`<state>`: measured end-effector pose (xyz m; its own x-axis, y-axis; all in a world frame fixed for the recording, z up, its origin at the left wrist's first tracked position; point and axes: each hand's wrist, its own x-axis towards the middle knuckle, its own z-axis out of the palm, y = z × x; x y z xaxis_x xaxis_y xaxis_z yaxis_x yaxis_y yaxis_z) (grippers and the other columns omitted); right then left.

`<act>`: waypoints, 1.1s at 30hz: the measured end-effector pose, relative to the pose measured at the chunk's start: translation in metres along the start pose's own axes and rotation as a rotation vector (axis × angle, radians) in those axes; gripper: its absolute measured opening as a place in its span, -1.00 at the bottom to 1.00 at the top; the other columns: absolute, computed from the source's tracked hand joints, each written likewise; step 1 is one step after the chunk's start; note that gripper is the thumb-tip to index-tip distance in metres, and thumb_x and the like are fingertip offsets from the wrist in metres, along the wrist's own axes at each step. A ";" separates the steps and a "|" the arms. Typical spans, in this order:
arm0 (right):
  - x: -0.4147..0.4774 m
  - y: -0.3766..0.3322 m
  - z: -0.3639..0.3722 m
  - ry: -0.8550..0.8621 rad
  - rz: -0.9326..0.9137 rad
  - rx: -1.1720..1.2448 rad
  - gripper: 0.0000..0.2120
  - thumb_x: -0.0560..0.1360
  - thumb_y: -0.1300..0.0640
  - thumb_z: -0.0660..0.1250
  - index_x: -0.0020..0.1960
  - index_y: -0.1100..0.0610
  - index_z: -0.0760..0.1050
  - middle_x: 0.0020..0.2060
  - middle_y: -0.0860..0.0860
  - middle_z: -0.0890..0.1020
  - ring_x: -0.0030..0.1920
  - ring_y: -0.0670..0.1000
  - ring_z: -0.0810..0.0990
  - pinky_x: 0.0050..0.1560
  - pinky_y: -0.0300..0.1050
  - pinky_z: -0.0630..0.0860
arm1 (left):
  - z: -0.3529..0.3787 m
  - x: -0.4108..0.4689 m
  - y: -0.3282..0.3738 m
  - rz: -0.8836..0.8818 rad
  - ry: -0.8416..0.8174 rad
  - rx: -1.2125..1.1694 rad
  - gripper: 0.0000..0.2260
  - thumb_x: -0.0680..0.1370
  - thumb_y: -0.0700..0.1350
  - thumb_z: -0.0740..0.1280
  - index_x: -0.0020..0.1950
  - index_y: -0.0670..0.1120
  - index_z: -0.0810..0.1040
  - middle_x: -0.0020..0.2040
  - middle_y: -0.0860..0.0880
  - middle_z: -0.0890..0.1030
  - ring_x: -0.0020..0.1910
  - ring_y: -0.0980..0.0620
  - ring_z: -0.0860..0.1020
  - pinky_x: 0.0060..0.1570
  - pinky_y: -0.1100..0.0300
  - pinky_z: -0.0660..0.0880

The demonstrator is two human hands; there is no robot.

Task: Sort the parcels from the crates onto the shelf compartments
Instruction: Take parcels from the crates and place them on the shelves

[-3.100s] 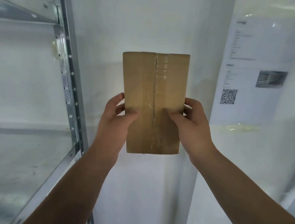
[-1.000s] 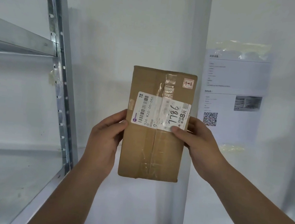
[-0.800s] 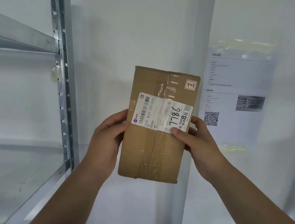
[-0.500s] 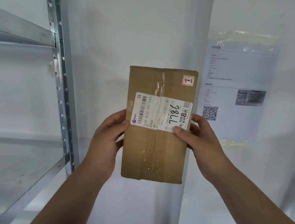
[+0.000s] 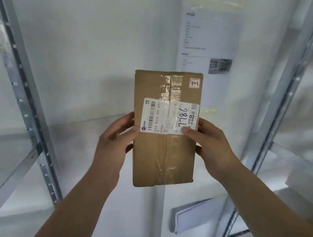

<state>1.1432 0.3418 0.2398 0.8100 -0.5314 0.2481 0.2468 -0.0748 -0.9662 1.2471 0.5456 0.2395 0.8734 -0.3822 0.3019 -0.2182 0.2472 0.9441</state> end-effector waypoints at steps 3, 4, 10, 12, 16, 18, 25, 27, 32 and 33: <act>-0.042 -0.006 -0.009 0.140 -0.004 -0.024 -0.66 0.60 0.22 0.45 0.36 0.03 0.64 0.17 -0.06 0.76 0.20 0.01 0.73 0.13 -0.04 0.62 | 0.006 -0.017 0.002 -0.039 -0.140 -0.034 -0.70 0.64 -0.07 0.41 0.36 0.15 0.64 0.22 0.14 0.72 0.27 0.05 0.65 0.37 -0.19 0.54; -0.058 -0.008 -0.012 0.186 -0.005 -0.030 -0.66 0.60 0.22 0.45 0.35 0.02 0.64 0.17 -0.06 0.76 0.21 0.01 0.73 0.16 -0.01 0.63 | 0.008 -0.023 0.003 -0.047 -0.181 -0.045 -0.70 0.65 -0.08 0.41 0.36 0.15 0.64 0.22 0.13 0.72 0.28 0.04 0.65 0.37 -0.20 0.53; -0.162 -0.023 -0.031 0.449 0.023 -0.085 -0.73 0.61 0.24 0.43 0.27 0.02 0.67 0.14 -0.05 0.77 0.17 0.03 0.74 0.26 0.22 0.65 | 0.036 -0.073 0.006 -0.101 -0.412 -0.086 -0.71 0.68 -0.10 0.37 0.37 0.16 0.63 0.21 0.16 0.72 0.29 0.05 0.64 0.41 -0.20 0.50; -0.198 -0.032 -0.041 0.535 0.028 -0.093 -0.75 0.62 0.22 0.43 0.23 -0.03 0.66 0.11 -0.09 0.77 0.12 -0.03 0.75 0.19 0.16 0.68 | 0.052 -0.094 0.010 -0.096 -0.504 -0.092 -0.71 0.68 -0.09 0.37 0.38 0.15 0.63 0.22 0.16 0.72 0.29 0.05 0.64 0.40 -0.19 0.51; -0.267 -0.054 -0.067 0.686 0.022 -0.144 -0.68 0.60 0.16 0.47 0.33 -0.02 0.63 0.12 -0.12 0.76 0.15 -0.05 0.74 0.12 0.04 0.67 | 0.092 -0.138 0.020 -0.116 -0.643 -0.128 -0.71 0.68 -0.10 0.35 0.37 0.15 0.63 0.21 0.15 0.72 0.26 0.05 0.65 0.39 -0.18 0.51; -0.299 -0.067 -0.082 0.749 0.014 -0.145 -0.68 0.60 0.17 0.47 0.33 -0.02 0.62 0.10 -0.13 0.77 0.11 -0.08 0.74 0.07 -0.02 0.66 | 0.114 -0.162 0.027 -0.120 -0.716 -0.141 -0.72 0.69 -0.11 0.34 0.37 0.14 0.63 0.20 0.13 0.73 0.25 0.04 0.66 0.39 -0.19 0.51; -0.408 -0.100 -0.149 0.911 -0.040 -0.112 -0.71 0.62 0.24 0.42 0.30 0.03 0.63 0.10 -0.07 0.77 0.09 -0.07 0.75 -0.05 -0.11 0.69 | 0.198 -0.255 0.051 -0.125 -0.902 -0.225 -0.70 0.68 -0.20 0.31 0.37 0.06 0.62 0.14 0.07 0.75 0.10 0.12 0.71 0.13 0.07 0.56; -0.439 -0.107 -0.174 0.955 -0.043 -0.098 -0.69 0.61 0.24 0.44 0.33 0.04 0.62 0.11 -0.05 0.77 0.14 0.00 0.74 0.12 0.03 0.69 | 0.226 -0.285 0.056 -0.146 -0.940 -0.246 -0.68 0.68 -0.21 0.31 0.40 0.02 0.62 0.15 0.05 0.75 0.11 0.10 0.72 0.07 0.15 0.57; -0.516 -0.126 -0.244 1.017 -0.036 -0.119 -0.71 0.61 0.22 0.44 0.30 0.03 0.63 0.10 -0.06 0.77 0.17 0.02 0.73 0.18 0.06 0.64 | 0.298 -0.365 0.066 -0.174 -0.992 -0.278 -0.68 0.66 -0.23 0.33 0.37 0.03 0.64 0.15 0.03 0.76 0.11 0.09 0.72 0.16 0.09 0.57; -0.531 -0.131 -0.259 1.017 -0.034 -0.126 -0.72 0.61 0.22 0.44 0.30 0.03 0.63 0.10 -0.06 0.77 0.17 0.01 0.73 0.15 0.03 0.64 | 0.312 -0.379 0.066 -0.174 -1.000 -0.283 -0.68 0.66 -0.23 0.34 0.37 0.04 0.64 0.15 0.03 0.76 0.12 0.08 0.72 0.17 0.07 0.56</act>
<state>0.5435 0.4152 0.2161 -0.0457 -0.9870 0.1544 0.1559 -0.1597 -0.9748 0.7654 0.4288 0.2289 0.0982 -0.9609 0.2589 0.0979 0.2682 0.9584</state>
